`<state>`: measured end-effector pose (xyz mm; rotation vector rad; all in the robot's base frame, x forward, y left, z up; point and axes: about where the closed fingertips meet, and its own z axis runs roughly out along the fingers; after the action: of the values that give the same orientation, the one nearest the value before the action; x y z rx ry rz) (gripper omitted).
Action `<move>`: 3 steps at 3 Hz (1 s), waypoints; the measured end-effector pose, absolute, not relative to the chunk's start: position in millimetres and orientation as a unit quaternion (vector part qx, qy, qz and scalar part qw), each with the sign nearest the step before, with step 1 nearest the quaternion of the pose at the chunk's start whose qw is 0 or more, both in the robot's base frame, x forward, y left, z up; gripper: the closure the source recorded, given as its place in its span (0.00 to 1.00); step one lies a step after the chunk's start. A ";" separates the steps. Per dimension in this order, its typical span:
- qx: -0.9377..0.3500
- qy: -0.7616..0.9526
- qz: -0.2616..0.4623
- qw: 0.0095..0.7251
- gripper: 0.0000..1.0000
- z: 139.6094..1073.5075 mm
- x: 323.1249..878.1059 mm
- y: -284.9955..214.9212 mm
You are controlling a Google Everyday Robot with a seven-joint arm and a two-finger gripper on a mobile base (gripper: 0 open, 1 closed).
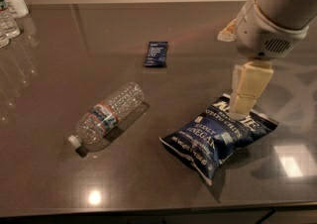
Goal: Place water bottle upright
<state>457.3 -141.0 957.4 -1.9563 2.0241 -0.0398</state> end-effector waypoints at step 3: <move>-0.809 0.561 0.041 0.172 0.00 924.1 455.9 -5.1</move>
Offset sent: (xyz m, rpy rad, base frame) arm -0.0010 0.1431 -0.0422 0.0539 0.0231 0.4222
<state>455.9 -5.1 924.1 -2.2962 1.5921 0.1166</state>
